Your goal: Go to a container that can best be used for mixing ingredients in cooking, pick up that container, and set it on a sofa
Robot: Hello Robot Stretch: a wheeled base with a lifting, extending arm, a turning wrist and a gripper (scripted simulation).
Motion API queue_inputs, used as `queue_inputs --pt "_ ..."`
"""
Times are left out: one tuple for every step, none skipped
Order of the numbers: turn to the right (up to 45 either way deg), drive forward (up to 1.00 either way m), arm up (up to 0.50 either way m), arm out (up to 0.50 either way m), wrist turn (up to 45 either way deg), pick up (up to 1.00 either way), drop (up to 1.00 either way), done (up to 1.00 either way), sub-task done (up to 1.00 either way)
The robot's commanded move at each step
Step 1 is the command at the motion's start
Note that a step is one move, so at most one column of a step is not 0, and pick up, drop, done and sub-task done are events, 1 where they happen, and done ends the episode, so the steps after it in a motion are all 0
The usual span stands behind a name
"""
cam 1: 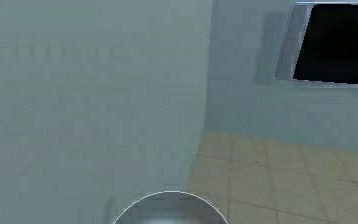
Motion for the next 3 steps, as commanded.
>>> queue_inputs --pt "45.0 0.0 0.0 0.0 0.0 0.0 0.0 0.0 0.0" --pt "18.0 0.0 0.0 0.0 0.0 0.0 0.0 0.0 0.0" --pt "0.0 0.1 0.0 0.0 0.0 0.0 0.0 0.0 0.0"
